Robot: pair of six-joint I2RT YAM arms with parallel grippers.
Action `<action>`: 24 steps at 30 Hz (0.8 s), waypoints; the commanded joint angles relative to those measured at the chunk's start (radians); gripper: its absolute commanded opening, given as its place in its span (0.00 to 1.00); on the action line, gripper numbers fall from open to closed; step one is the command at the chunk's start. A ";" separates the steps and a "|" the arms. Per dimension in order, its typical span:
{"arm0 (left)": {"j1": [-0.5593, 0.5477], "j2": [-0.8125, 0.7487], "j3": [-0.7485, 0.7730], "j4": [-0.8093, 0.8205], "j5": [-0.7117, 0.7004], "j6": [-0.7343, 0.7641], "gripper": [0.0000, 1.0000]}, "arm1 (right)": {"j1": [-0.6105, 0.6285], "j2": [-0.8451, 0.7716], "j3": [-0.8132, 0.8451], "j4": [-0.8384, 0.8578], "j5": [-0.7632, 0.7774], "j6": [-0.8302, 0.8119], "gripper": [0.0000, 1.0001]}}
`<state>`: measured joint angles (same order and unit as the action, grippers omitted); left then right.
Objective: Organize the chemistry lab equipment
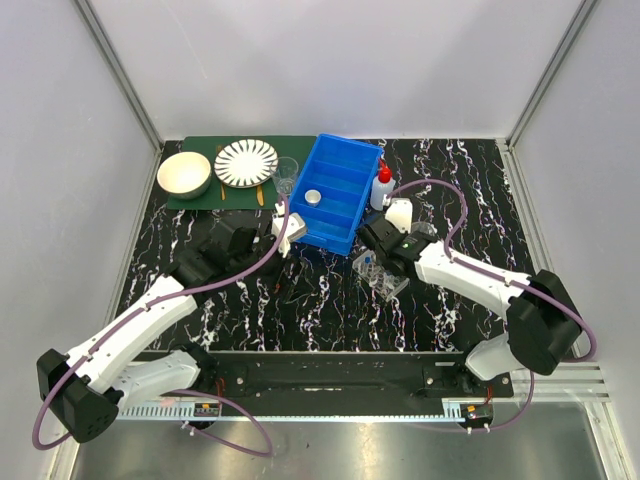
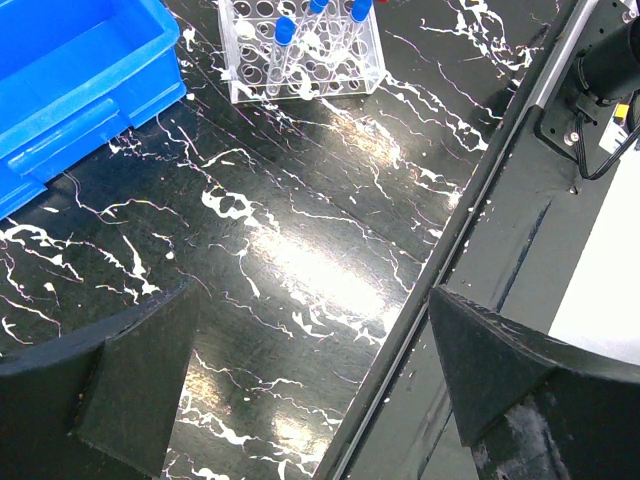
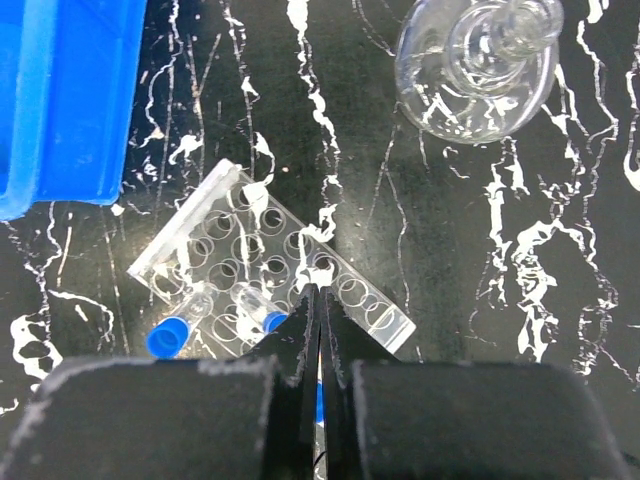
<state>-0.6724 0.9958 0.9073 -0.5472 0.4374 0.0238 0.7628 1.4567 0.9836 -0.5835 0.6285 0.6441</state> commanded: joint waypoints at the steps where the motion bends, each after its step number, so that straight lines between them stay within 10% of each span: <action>1: -0.004 -0.019 0.002 0.023 -0.006 -0.005 0.99 | -0.006 0.008 0.033 0.036 -0.046 0.000 0.00; 24: -0.004 -0.022 0.002 0.023 -0.006 -0.005 0.99 | -0.007 -0.084 0.027 -0.015 -0.010 -0.003 0.00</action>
<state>-0.6731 0.9958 0.9073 -0.5484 0.4374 0.0238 0.7628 1.4006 0.9852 -0.5766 0.5850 0.6434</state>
